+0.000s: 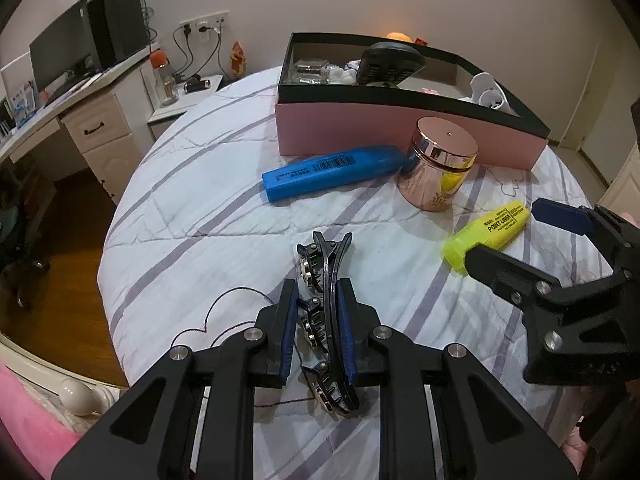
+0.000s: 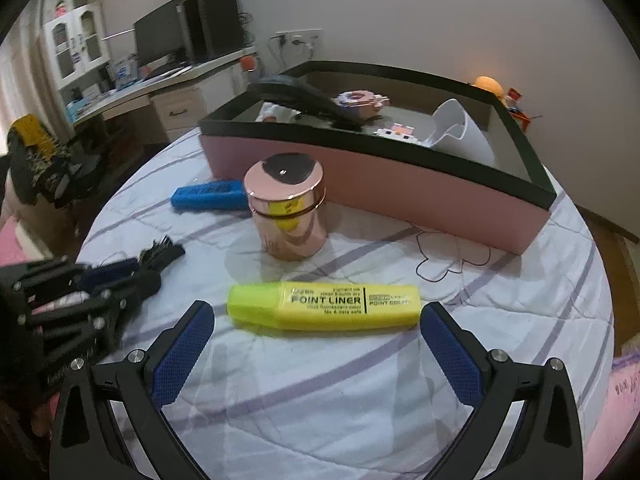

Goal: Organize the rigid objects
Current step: 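Grasp the black hair clip with the left tool, then lift the hair clip with the left tool while the right tool grasps the yellow highlighter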

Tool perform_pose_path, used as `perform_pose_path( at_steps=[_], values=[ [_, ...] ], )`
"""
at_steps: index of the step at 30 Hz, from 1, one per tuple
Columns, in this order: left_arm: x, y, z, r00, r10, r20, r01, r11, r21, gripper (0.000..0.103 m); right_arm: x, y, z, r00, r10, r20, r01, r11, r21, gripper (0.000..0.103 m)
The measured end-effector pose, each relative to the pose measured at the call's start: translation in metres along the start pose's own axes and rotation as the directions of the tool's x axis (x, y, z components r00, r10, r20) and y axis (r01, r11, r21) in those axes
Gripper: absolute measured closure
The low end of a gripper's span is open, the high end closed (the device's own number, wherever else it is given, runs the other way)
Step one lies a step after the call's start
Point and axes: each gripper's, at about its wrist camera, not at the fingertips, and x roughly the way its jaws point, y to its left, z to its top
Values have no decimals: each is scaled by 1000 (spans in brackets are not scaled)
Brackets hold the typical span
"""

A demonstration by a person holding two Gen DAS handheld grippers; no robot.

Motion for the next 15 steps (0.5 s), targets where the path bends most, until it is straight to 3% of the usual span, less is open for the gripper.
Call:
perform_pose_path(
  at_steps=[7,15],
  values=[
    [1,-2,-1,1000,9,3,-9,1000,15,83,20,3,16,994,-95,-62,99,993,63,0],
    [0,-5,-2,1000,15,4,-15,1000,19,80,18,-8,11,989,-124,-81,129,989,69,0]
  ],
)
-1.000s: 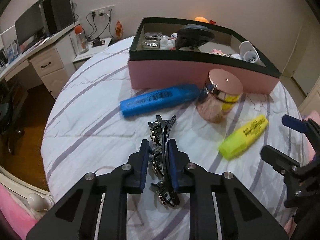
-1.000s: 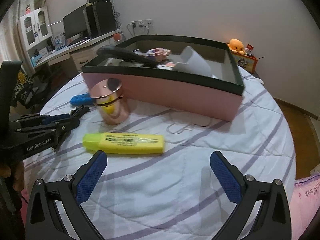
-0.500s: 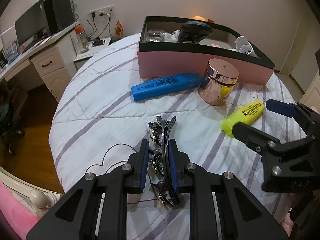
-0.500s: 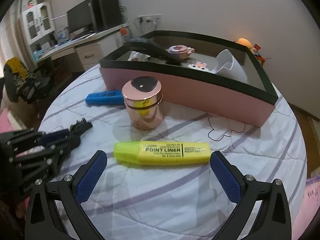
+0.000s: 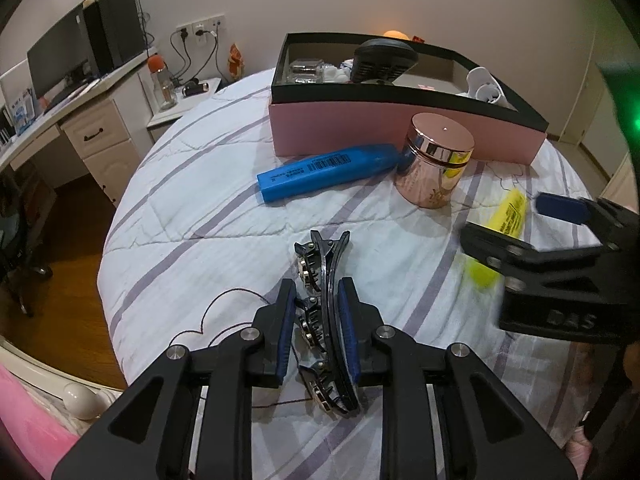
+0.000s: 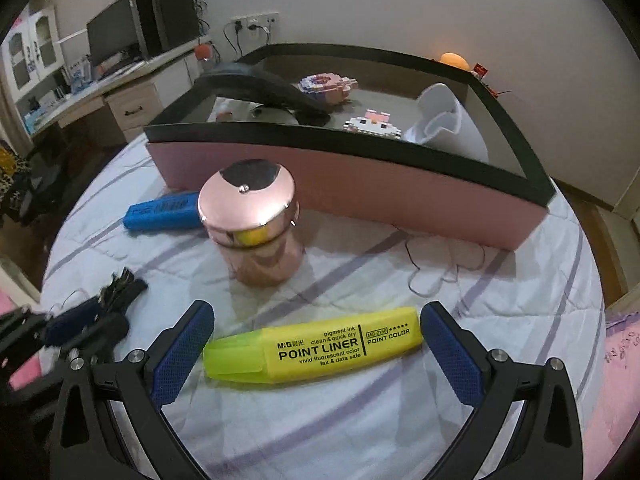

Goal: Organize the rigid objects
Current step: 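Lift the hair clip with the left tool while the right tool grasps the yellow highlighter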

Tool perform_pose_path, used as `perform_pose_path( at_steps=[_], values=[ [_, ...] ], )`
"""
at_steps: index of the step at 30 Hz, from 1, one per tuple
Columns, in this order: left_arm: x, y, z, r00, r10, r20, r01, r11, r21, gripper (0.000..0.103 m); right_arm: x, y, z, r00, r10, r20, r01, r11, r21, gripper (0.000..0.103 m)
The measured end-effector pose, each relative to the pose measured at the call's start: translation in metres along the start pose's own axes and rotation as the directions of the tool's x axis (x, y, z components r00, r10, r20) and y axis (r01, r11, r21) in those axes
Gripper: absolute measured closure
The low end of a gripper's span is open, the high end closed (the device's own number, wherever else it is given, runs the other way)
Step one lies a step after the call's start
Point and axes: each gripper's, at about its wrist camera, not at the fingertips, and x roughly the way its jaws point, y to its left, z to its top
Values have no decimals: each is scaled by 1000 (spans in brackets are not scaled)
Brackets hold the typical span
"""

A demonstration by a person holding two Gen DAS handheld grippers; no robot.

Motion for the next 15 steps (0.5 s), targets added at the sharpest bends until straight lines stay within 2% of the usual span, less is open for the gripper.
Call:
perform_pose_path(
  at_steps=[8,11,15],
  values=[
    [0,-6,1,1000,-4,3,4,1000,-3,73,-16,-58,-30,997,-71,-17,71,997,30,0],
    [1,-11,2,1000,2,7,-2,1000,2,73,-22,-65,-30,1000,-22,18,22,999,30,0],
    [3,-9,1,1000,-10,13,10,1000,-10,73,-24,-47,-22,997,16,78,-10,997,-80,0]
  ],
)
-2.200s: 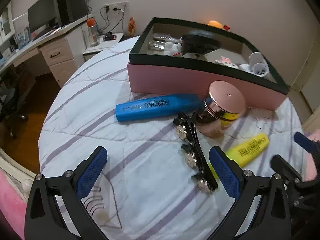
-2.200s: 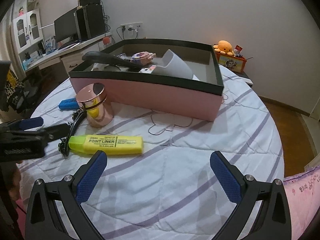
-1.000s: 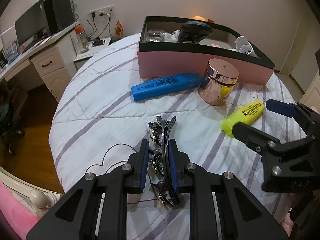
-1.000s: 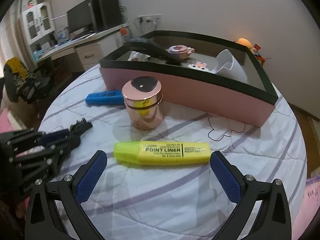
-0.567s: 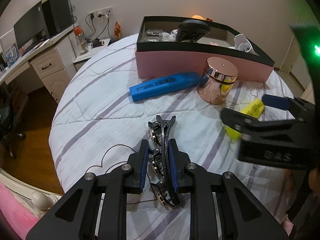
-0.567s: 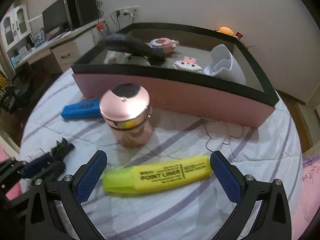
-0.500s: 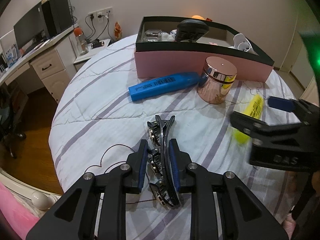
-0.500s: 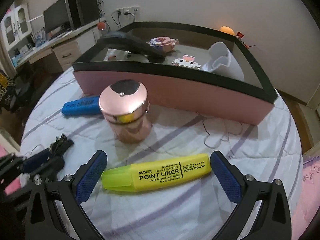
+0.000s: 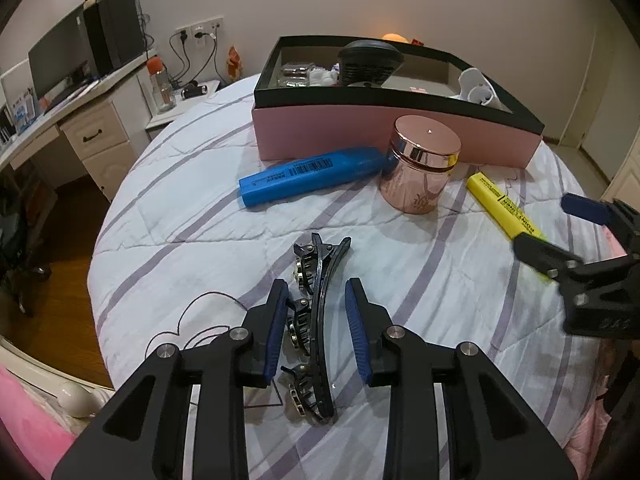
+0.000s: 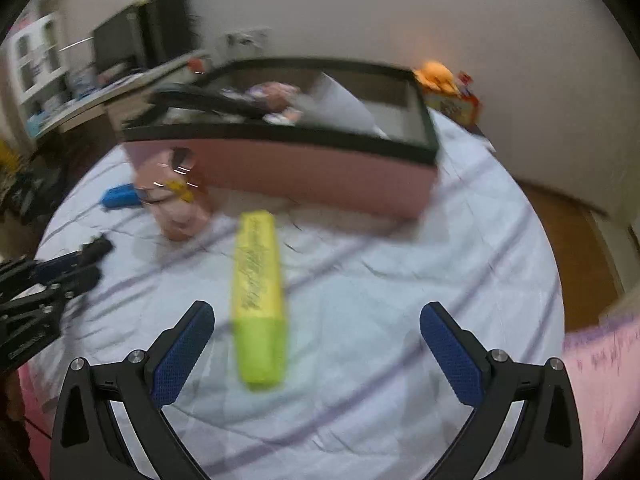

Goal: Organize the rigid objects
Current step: 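Lift the hair clip with the left tool while the right tool grasps the yellow highlighter, then carry the hair clip and highlighter over the pink box with both tools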

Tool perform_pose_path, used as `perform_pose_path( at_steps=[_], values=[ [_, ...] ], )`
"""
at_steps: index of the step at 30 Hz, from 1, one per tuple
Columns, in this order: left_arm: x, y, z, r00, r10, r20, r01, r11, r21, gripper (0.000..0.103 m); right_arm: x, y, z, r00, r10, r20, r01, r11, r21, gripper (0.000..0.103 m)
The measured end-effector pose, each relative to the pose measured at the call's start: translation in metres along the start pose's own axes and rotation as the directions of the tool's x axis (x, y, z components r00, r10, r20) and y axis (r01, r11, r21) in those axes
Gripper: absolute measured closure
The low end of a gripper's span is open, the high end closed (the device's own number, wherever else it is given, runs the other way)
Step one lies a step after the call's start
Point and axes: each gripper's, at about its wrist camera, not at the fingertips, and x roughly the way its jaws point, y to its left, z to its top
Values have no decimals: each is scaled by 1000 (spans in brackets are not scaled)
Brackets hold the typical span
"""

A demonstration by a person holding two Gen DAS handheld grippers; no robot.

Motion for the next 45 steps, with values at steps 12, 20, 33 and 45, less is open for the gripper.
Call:
perform_pose_path(
  at_steps=[12,20,33,45],
  values=[
    [10,-19,-5,998,-51,25,47,992,114,4,23,9,8,998,57,-35,-58,998,-34,44],
    [1,-7,-6,997,-56,60,52,997,58,7,24,11,7,998,56,-31,-57,998,-31,42],
    [3,13,0,995,-69,73,70,998,-10,49,24,13,7,996,91,-25,-92,995,-38,37],
    [-6,5,-5,998,-23,63,22,999,24,84,16,10,4,997,82,8,-82,996,-26,76]
  ],
)
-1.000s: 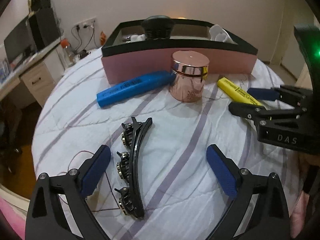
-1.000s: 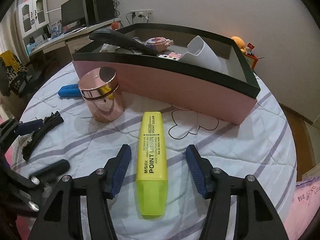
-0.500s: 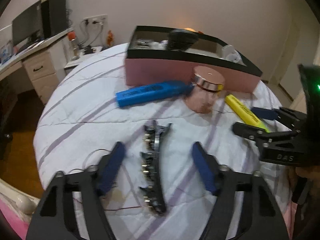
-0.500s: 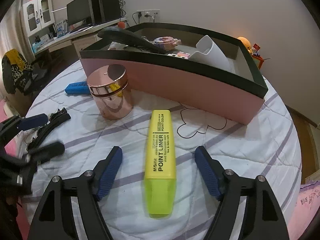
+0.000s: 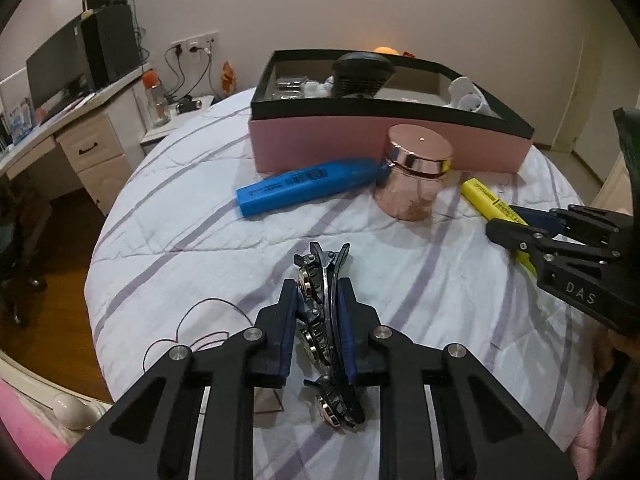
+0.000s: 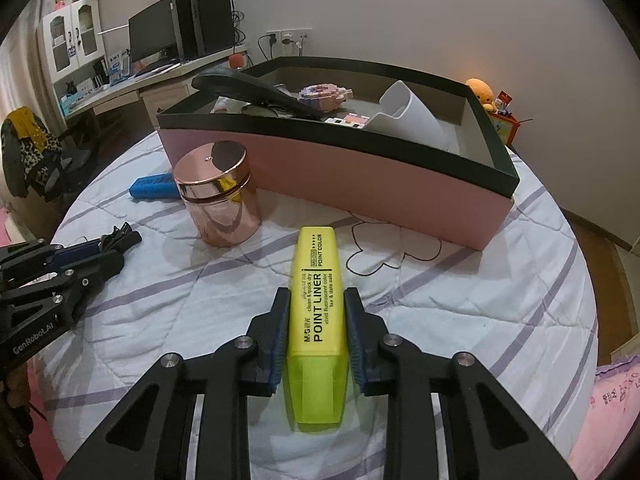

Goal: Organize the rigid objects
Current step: 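Carry the hair clip and highlighter over the pink box with both tools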

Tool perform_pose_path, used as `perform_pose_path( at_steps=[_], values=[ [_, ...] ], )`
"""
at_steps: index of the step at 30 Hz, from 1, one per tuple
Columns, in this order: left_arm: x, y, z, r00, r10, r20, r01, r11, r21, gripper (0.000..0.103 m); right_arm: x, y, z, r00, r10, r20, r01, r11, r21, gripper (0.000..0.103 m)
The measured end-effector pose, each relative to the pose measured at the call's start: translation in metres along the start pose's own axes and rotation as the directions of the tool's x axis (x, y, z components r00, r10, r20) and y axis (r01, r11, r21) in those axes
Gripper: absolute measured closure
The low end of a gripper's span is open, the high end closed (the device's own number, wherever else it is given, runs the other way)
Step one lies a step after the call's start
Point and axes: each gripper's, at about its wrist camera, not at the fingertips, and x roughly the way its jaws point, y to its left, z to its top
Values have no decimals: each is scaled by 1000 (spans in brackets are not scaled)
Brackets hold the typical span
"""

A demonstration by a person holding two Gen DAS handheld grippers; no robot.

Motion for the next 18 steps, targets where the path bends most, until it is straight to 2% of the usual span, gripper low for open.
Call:
perform_pose_path(
  at_steps=[5,9,14,18],
  values=[
    [-6,-2,0,1000,-28,8,28,1000,-1,84,-8,-2,-3,999,39,19,-40,999,28,76],
    [-14,-9,0,998,-55,30,54,998,12,84,-22,-5,-5,995,53,90,-59,996,62,76],
    [-26,-15,6,997,-57,59,55,998,21,84,-37,-8,-4,988,81,135,-92,992,82,76],
    [-47,-17,16,992,-35,118,33,999,17,84,-59,-7,0,976,76,203,-96,991,89,76]
  ],
)
